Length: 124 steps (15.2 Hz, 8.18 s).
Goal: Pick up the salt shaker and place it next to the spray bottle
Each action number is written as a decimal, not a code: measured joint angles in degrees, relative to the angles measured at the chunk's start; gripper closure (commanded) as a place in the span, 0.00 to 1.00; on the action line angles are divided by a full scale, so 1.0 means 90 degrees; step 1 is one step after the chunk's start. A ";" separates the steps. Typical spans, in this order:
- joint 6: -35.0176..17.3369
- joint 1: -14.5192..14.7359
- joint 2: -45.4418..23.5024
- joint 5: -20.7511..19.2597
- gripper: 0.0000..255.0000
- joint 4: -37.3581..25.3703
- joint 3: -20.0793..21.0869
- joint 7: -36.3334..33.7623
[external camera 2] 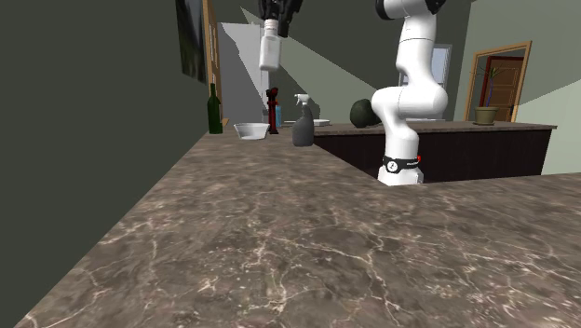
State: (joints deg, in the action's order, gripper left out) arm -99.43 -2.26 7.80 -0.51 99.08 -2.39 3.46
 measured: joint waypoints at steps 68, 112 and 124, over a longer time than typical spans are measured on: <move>-0.0014 -0.1744 0.2137 -0.1372 1.00 0.1692 -0.4965 0.6248; -0.3645 -0.1274 0.1142 -0.1179 1.00 0.4399 -0.6497 0.6874; -0.3126 -0.1548 0.1518 -0.1421 0.00 0.4186 -0.6139 0.6670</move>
State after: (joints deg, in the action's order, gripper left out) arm -127.57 -16.19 21.46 -13.30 136.76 -57.65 63.49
